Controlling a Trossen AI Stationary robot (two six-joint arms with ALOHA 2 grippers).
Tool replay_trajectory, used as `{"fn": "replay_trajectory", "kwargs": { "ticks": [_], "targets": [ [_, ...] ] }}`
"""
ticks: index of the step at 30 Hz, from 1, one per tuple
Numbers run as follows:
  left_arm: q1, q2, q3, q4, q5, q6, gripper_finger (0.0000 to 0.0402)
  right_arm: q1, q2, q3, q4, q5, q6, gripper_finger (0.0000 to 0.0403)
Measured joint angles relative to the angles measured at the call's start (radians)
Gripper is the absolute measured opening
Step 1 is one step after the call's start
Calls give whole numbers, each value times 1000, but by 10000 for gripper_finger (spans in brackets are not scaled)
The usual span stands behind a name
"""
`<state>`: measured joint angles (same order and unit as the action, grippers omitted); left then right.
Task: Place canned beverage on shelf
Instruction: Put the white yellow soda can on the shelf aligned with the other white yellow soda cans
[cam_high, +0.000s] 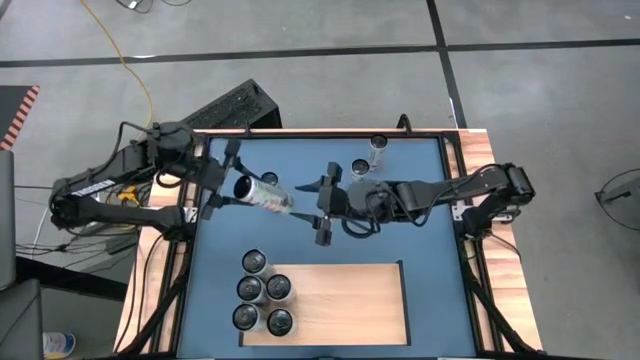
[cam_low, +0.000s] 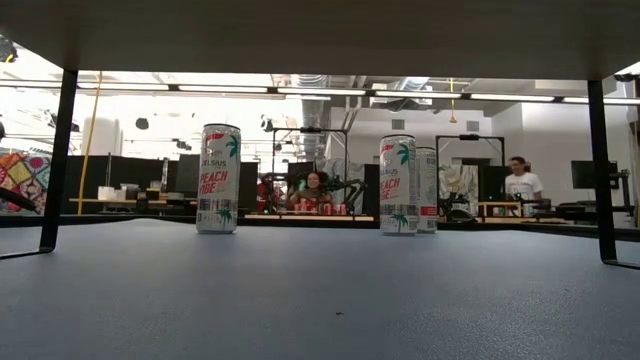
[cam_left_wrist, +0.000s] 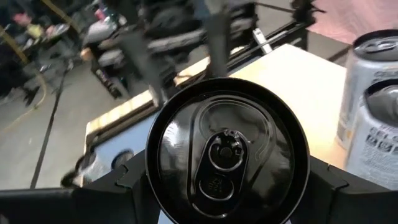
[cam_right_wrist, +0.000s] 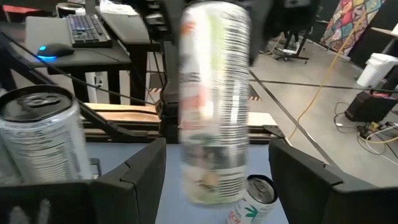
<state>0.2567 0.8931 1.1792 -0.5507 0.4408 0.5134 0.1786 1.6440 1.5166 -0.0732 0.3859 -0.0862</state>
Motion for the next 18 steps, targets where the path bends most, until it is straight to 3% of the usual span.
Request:
{"fn": "replay_trajectory", "kwargs": {
  "ticks": [9,18],
  "targets": [
    [-85,102,102,-57,-48,78,234,-6,0,0,-26,-7,10,266],
    [-113,188,142,-97,-99,117,234,-6,0,0,-46,-123,39,266]
  ]
}}
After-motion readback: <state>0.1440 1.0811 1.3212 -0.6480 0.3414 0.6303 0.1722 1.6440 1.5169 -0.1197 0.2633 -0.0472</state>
